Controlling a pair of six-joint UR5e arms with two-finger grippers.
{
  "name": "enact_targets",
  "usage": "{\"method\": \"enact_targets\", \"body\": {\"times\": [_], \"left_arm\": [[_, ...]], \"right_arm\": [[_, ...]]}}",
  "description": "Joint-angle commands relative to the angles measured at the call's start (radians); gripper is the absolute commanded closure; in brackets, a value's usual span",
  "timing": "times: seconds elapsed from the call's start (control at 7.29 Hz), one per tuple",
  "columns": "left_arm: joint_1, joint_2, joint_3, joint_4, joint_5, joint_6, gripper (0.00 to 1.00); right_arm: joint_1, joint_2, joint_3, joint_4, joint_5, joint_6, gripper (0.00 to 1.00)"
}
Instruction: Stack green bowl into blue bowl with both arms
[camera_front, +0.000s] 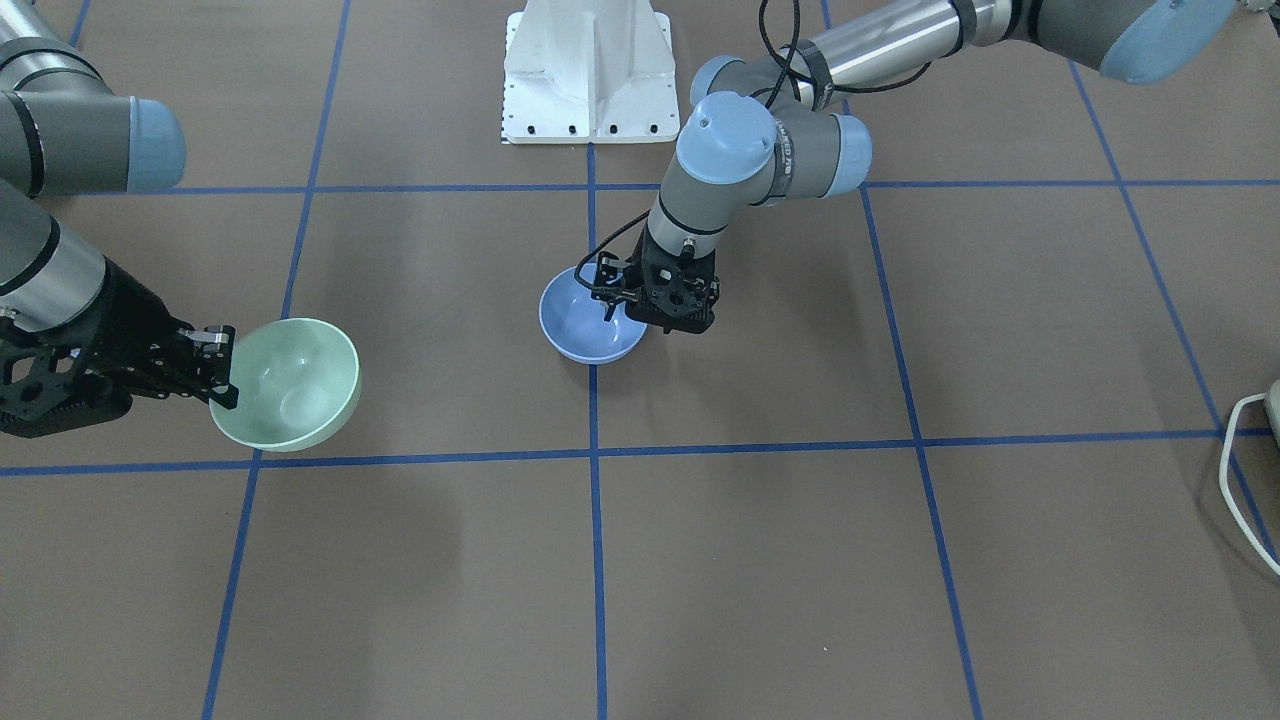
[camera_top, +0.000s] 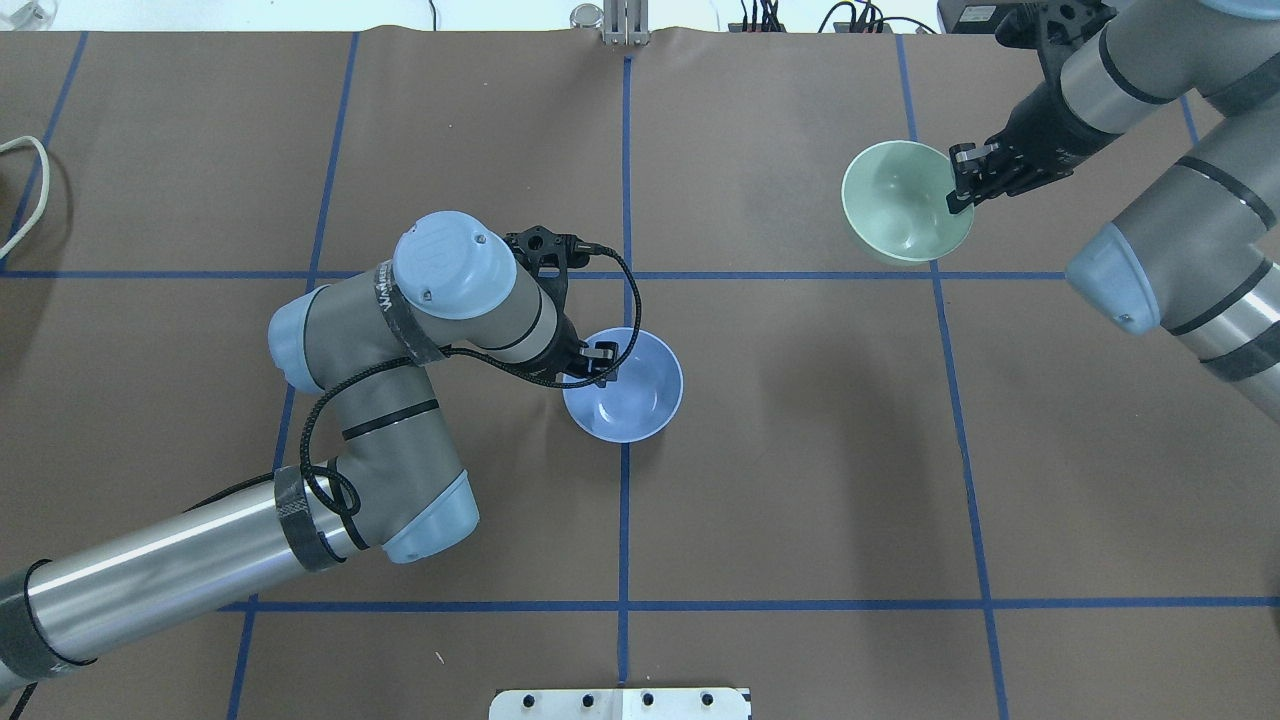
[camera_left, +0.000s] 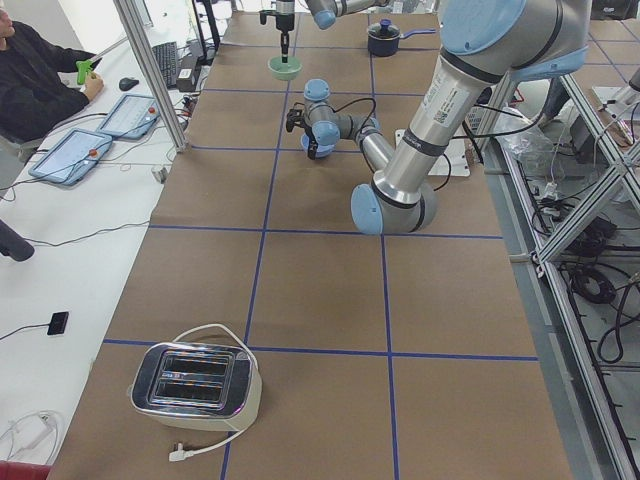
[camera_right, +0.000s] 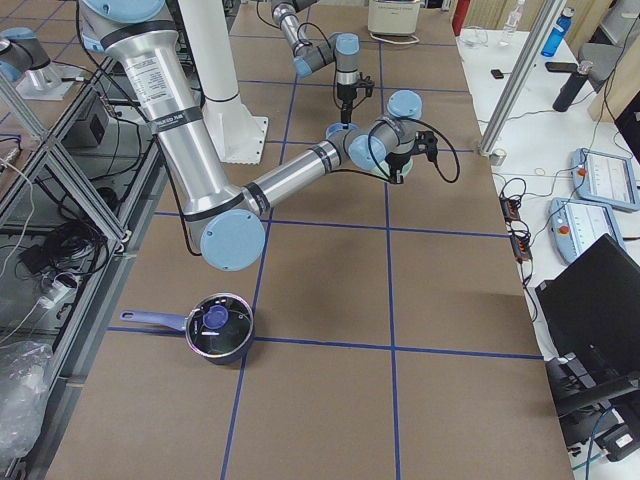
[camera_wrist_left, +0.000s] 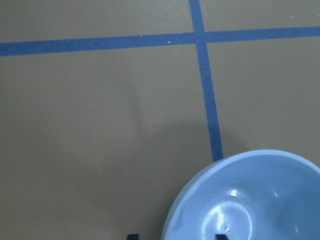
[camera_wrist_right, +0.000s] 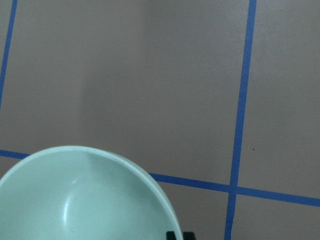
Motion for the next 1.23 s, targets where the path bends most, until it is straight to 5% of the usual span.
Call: {"method": "enact_targets", "body": {"times": [0.0,0.41,1.1], "left_arm": [[-0.103,0.072,-0.122,0.039,-0.082,0.124,0.02],[-0.379,0.243,-0.213,0.049,-0.313,0.335,0.02],[-0.738,0.516,-0.230,0.084,-0.433,0.874,0.02]], "right_arm": [[-0.036,0.041,-0.008,0.001,-0.015,0.106,1.00],[-0.194,0.107,0.019,0.012,-0.155,0.322,1.00],[-0.448,0.195,0.036,0.011,-0.366,0.528,1.00]]}}
